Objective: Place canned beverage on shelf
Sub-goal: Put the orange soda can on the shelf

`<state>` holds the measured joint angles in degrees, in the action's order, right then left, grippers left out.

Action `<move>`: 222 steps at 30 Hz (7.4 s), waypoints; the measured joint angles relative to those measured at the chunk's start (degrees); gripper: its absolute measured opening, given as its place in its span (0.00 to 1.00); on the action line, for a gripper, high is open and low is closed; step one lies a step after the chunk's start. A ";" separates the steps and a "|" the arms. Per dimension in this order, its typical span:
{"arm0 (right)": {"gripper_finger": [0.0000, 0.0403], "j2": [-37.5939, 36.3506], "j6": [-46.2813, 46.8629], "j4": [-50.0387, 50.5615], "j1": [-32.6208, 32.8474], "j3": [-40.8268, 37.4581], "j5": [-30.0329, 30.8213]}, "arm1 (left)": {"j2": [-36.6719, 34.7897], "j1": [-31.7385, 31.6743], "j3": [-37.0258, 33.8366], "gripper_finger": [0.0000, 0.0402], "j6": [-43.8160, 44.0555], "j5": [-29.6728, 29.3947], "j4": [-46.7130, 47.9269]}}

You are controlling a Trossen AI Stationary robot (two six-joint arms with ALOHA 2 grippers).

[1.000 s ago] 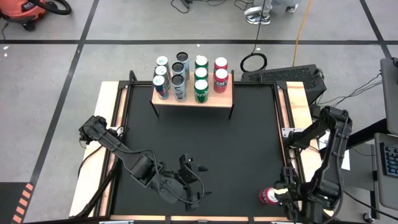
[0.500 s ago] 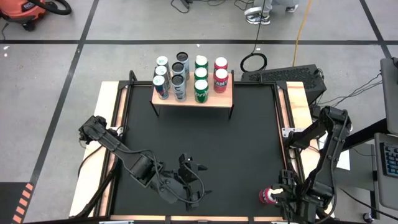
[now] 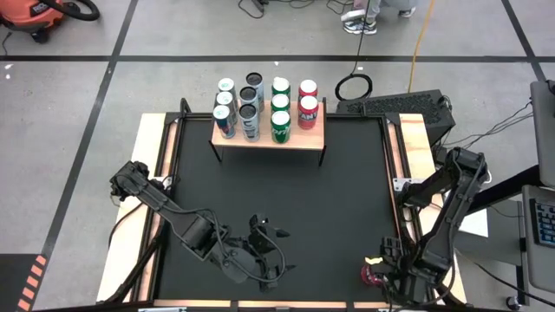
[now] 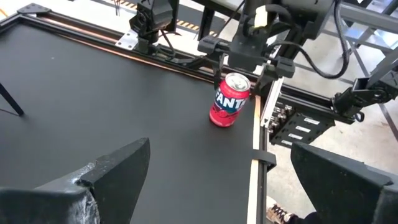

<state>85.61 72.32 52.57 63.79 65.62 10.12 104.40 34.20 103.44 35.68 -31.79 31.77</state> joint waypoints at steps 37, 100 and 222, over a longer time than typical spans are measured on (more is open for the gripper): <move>0.70 0.10 -31.31 2.13 -4.59 4.77 -7.27 | -0.06 -2.18 0.00 0.97 4.48 -1.93 -1.15; 0.70 -0.01 -109.79 1.87 -23.67 30.65 10.83 | 2.29 -18.07 0.07 1.00 -7.75 45.08 -8.73; 0.90 -32.12 -65.87 -47.20 -17.99 17.14 47.00 | -3.41 -22.56 0.00 0.75 -24.47 19.08 -39.22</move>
<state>53.49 6.44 5.37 45.81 82.76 57.12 100.99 11.64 103.44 11.22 -12.71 -7.46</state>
